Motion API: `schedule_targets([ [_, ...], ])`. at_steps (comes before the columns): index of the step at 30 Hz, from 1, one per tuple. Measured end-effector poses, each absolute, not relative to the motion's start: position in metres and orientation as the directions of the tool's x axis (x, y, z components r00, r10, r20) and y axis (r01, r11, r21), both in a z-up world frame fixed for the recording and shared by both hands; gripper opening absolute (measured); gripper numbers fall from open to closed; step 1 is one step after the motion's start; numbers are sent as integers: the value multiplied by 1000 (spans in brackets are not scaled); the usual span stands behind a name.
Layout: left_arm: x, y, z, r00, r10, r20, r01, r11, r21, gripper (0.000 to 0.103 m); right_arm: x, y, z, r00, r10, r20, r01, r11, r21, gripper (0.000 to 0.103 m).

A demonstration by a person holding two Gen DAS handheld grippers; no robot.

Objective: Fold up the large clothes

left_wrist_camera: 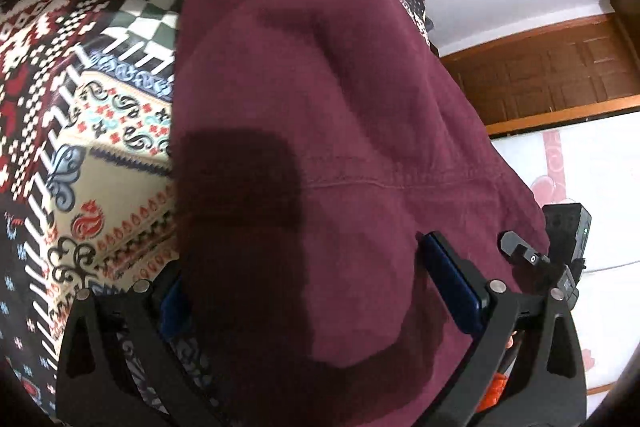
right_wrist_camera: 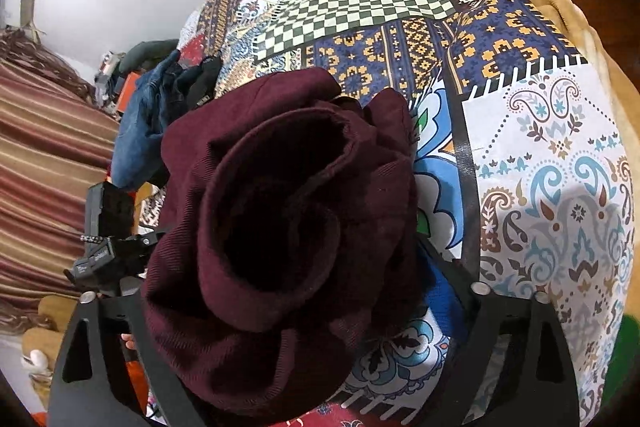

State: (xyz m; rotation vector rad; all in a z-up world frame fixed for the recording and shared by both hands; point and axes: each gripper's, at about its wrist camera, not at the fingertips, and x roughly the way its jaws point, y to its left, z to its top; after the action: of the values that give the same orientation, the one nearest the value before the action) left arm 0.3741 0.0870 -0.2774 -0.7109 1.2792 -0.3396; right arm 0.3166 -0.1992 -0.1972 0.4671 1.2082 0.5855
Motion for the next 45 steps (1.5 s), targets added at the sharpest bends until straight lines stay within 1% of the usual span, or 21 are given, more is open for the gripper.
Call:
schedule_targets([
  [1,375,86,-277,273,-602,-750,-147,745,-651,102,315,-200,-196,244,647,-722,-173,762,624,83],
  [3,376,84,-276,267,-601,-753,-137,750,-647,101,313,-200,-193,256,641,-724,-175,767,617,72],
  [4,377,82,-273,270,-598,-755,-131,754,-644,97,312,-199,-191,262,636,-725,-176,771,613,69],
  [5,385,78,-272,277,-593,-756,-124,758,-640,93,310,-199,-189,273,630,-727,-175,776,606,64],
  [6,383,77,-267,290,-585,-758,-107,767,-633,86,308,-199,-187,279,625,-729,-173,779,603,60],
  [7,379,78,-261,298,-578,-759,-92,775,-626,80,307,-199,-185,285,622,-730,-169,782,600,58],
  [8,377,77,-256,307,-573,-760,-81,779,-621,76,306,-199,-183,291,617,-731,-168,785,596,54],
  [10,374,75,-244,327,-568,-756,-59,786,-616,65,302,-197,-176,305,605,-736,-174,795,581,51],
  [13,366,71,-225,344,-571,-746,-22,789,-614,54,291,-193,-158,337,590,-734,-201,807,556,47],
  [16,357,65,-196,376,-579,-723,34,789,-614,47,281,-191,-134,374,597,-710,-231,801,552,45],
  [19,351,64,-165,416,-581,-699,78,789,-610,46,276,-188,-111,410,604,-683,-255,795,550,45],
  [23,333,65,-122,491,-563,-664,135,803,-581,45,273,-173,-70,468,626,-625,-321,779,539,45],
  [25,330,73,-95,542,-556,-630,156,803,-575,45,273,-163,-54,487,636,-599,-349,770,534,45],
  [30,321,120,-42,634,-515,-577,175,822,-542,45,284,-116,-12,528,669,-523,-441,742,504,45],
  [37,321,199,27,747,-425,-512,168,865,-474,45,312,-37,22,537,725,-432,-547,689,475,45],
  [40,334,234,41,776,-383,-501,146,882,-449,45,334,3,28,528,745,-407,-576,666,473,45],
  [43,353,273,39,796,-349,-495,117,890,-440,45,355,38,23,525,750,-402,-593,661,461,45],
  [45,370,295,27,798,-332,-504,92,892,-442,45,369,57,13,522,749,-408,-589,663,462,45],
])
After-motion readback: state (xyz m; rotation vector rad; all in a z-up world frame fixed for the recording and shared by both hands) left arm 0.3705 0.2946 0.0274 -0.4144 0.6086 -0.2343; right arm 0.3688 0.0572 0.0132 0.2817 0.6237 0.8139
